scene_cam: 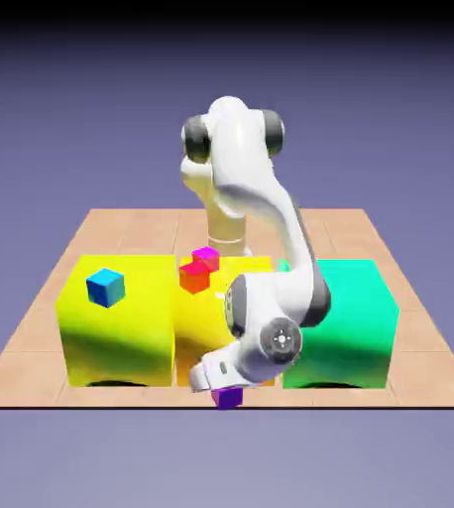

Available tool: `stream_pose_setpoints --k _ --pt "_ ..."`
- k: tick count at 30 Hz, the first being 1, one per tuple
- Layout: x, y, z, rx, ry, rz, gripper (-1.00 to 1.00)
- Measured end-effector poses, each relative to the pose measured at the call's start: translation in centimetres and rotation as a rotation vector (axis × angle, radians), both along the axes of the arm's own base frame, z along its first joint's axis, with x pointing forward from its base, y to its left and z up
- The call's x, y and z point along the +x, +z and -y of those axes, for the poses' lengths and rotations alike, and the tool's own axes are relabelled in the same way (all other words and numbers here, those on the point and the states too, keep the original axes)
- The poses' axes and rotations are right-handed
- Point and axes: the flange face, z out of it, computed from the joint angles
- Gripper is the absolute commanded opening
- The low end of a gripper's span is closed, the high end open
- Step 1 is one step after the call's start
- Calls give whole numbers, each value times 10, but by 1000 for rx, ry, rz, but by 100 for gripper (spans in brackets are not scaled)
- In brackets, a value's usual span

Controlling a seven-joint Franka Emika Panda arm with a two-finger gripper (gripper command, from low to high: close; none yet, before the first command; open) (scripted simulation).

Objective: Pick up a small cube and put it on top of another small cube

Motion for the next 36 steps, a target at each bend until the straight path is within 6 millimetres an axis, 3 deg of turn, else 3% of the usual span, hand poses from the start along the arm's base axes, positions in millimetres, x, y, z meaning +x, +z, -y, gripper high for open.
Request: stream_pose_setpoints --k 2,3,5,8,9,10,14,18,27,28,30,35,36 --pt "-17 -30 7 0 0 0 0" --pt "-24 -41 9 1 0 0 -100" --pt "-24 -41 9 2 -1 0 -100" --pt "2 4 -1 2 -1 0 -100" --pt "9 20 5 3 -17 8 -100" --pt "12 39 33 6 -72 30 -100" --pt "2 113 100 21 -252 72 -100" --pt "-24 183 157 56 -433 117 -100" --pt "-119 282 168 30 -807 44 -100" --pt "-116 276 142 8 -768 7 -100" --pt "-116 274 139 2 -761 0 -100" --pt "-141 226 129 2 -761 0 -100" --pt "-147 217 127 2 -761 0 100"
